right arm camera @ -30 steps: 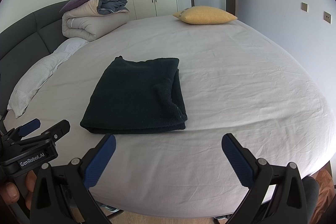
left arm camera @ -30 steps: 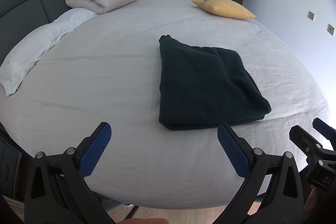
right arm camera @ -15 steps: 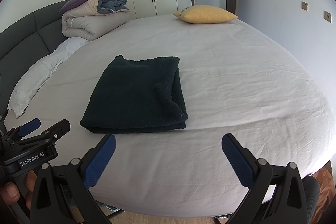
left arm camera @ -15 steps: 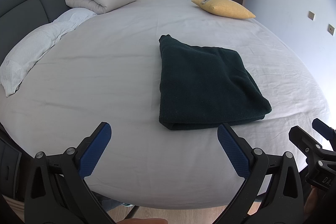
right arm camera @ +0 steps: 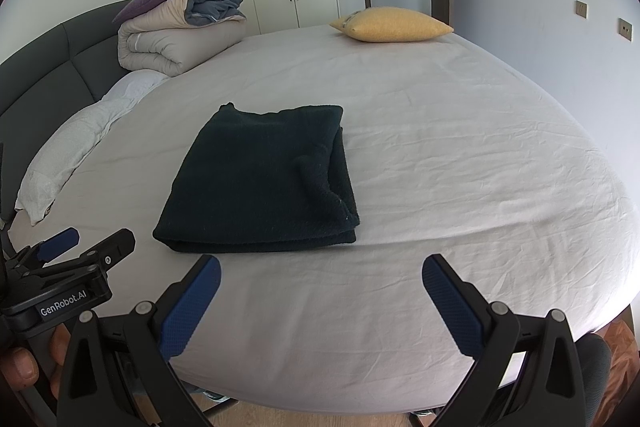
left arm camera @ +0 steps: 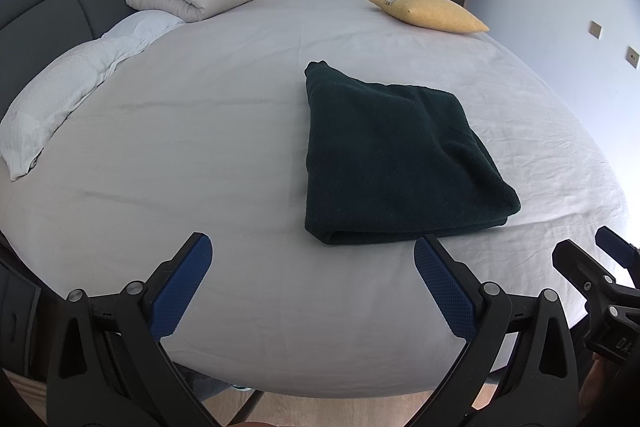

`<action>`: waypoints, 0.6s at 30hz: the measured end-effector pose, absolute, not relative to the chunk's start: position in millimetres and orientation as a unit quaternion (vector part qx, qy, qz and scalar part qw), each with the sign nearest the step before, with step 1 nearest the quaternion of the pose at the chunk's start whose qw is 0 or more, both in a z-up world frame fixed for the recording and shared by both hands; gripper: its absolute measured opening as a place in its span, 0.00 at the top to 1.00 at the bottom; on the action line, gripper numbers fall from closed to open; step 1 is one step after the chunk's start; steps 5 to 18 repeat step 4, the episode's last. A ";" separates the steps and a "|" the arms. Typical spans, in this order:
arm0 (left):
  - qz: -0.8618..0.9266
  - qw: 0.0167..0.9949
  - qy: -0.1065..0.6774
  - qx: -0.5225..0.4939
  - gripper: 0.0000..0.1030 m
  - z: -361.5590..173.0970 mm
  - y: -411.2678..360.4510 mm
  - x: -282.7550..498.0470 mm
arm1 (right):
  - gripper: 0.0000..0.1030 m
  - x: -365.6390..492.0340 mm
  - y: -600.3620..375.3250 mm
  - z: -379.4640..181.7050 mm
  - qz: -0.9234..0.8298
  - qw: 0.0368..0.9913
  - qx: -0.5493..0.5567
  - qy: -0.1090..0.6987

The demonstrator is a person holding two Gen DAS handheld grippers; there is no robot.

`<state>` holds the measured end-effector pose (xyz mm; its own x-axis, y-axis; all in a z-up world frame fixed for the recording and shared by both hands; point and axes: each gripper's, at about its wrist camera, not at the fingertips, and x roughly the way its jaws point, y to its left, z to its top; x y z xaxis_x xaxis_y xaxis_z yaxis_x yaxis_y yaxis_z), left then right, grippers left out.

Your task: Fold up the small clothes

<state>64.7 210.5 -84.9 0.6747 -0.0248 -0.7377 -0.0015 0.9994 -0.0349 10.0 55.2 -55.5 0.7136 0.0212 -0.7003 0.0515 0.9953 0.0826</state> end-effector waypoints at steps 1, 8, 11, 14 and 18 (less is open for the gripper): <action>-0.008 0.915 0.403 -0.017 0.00 -85.4 210.3 64.2 | 0.00 9.2 56.3 -56.0 -0.008 0.924 0.049 0.379; -0.007 0.915 0.403 -0.015 0.00 -85.6 211.2 65.0 | 0.00 8.6 56.4 -55.8 -0.008 0.924 0.049 0.379; -0.007 0.915 0.403 -0.015 0.00 -85.6 211.2 65.0 | 0.00 8.6 56.4 -55.8 -0.008 0.924 0.049 0.379; -0.007 0.915 0.403 -0.015 0.00 -85.6 211.2 65.0 | 0.00 8.6 56.4 -55.8 -0.008 0.924 0.049 0.379; -0.007 0.915 0.403 -0.015 0.00 -85.6 211.2 65.0 | 0.00 8.6 56.4 -55.8 -0.008 0.924 0.049 0.379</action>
